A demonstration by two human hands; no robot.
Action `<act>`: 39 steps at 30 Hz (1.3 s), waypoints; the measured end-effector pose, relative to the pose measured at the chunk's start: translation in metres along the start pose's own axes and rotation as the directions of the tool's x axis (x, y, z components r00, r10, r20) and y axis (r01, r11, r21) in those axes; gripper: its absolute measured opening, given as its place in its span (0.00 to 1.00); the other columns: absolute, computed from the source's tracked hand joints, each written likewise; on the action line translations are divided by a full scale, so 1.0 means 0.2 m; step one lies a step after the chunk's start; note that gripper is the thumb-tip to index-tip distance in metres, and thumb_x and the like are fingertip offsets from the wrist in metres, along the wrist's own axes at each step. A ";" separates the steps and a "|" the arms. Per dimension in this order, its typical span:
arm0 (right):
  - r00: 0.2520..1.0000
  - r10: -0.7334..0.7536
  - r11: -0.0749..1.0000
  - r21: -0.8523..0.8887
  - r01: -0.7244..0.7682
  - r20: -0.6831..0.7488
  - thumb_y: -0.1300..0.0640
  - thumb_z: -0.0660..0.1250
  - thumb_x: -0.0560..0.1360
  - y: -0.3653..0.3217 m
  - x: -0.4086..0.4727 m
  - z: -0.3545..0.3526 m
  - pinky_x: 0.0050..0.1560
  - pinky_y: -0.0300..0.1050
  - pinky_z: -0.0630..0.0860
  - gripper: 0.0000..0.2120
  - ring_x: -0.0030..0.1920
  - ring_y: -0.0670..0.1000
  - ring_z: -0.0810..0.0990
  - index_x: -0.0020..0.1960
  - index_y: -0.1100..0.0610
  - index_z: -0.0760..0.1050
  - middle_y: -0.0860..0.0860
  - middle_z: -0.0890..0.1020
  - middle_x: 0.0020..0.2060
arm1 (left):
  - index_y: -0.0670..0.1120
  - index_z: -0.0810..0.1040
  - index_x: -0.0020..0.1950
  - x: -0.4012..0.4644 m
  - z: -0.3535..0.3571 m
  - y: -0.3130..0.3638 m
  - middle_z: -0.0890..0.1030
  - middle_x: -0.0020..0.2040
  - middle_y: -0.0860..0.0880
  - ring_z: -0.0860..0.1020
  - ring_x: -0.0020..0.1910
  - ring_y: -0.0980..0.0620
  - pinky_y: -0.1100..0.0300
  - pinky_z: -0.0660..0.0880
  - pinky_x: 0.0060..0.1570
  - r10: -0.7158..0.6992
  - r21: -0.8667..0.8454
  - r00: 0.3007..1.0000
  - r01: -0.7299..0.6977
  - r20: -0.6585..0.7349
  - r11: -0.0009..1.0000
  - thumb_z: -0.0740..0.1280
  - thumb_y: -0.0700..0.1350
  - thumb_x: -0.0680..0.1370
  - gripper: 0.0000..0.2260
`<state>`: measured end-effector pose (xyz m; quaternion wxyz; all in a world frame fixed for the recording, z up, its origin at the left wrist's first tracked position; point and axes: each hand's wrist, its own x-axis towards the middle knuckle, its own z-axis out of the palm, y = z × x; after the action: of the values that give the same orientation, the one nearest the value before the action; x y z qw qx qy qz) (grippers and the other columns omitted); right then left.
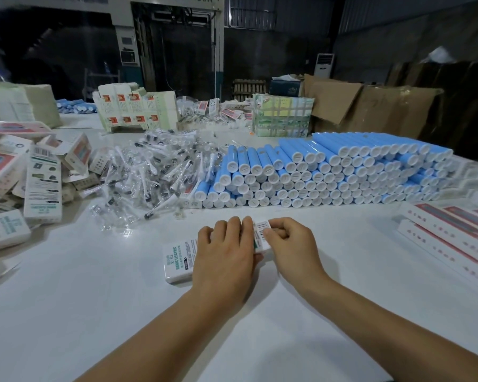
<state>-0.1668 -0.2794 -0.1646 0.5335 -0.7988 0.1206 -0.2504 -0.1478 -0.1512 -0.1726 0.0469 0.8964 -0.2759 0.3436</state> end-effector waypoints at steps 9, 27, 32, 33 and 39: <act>0.998 0.050 0.997 0.062 -0.052 0.027 0.61 0.67 0.76 0.00 -0.01 0.01 0.49 0.47 0.77 0.10 0.38 0.44 0.80 0.39 0.47 0.77 0.43 0.82 0.33 | 0.38 0.77 0.62 -0.01 -0.01 0.01 0.79 0.48 0.42 0.77 0.44 0.42 0.48 0.73 0.42 0.002 0.025 1.000 -0.003 0.019 1.000 0.73 0.55 0.70 0.27; 0.875 0.171 0.340 0.806 -0.485 0.454 0.57 0.68 0.68 -0.03 0.03 0.00 0.38 0.43 0.81 0.20 0.45 0.54 0.84 0.58 0.63 0.76 0.59 0.84 0.48 | 0.38 0.78 0.60 0.03 -0.02 0.02 0.79 0.48 0.43 0.79 0.43 0.41 0.50 0.75 0.43 -0.073 -0.121 0.994 0.063 -0.076 0.991 0.75 0.56 0.68 0.28; 0.996 0.030 0.941 0.334 -0.057 0.084 0.64 0.61 0.78 0.03 -0.01 0.01 0.49 0.47 0.79 0.13 0.49 0.52 0.82 0.55 0.51 0.80 0.50 0.84 0.47 | 0.39 0.77 0.62 0.01 -0.04 0.04 0.79 0.50 0.44 0.78 0.45 0.43 0.49 0.75 0.44 -0.015 -0.110 0.999 0.010 -0.046 0.994 0.63 0.59 0.74 0.28; 0.996 -0.057 0.989 0.140 0.047 0.069 0.62 0.59 0.79 0.03 -0.03 0.01 0.54 0.46 0.77 0.15 0.52 0.50 0.81 0.61 0.51 0.77 0.49 0.83 0.51 | 0.38 0.76 0.63 0.00 -0.04 0.04 0.79 0.51 0.44 0.77 0.45 0.43 0.48 0.75 0.44 0.001 -0.107 1.000 -0.004 -0.031 0.994 0.66 0.58 0.72 0.28; 0.968 -0.211 0.947 -0.215 0.237 0.139 0.54 0.53 0.82 0.05 -0.07 0.03 0.65 0.38 0.65 0.22 0.66 0.50 0.71 0.75 0.56 0.59 0.53 0.73 0.67 | 0.36 0.77 0.62 -0.02 -0.04 0.02 0.79 0.50 0.42 0.78 0.44 0.41 0.47 0.76 0.43 0.050 -0.055 0.999 -0.050 0.003 0.997 0.75 0.52 0.63 0.33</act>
<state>-0.1743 -0.2724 -0.1784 0.4114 -0.8767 0.0265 -0.2479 -0.1571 -0.1499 -0.1685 0.0623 0.8885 -0.3075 0.3348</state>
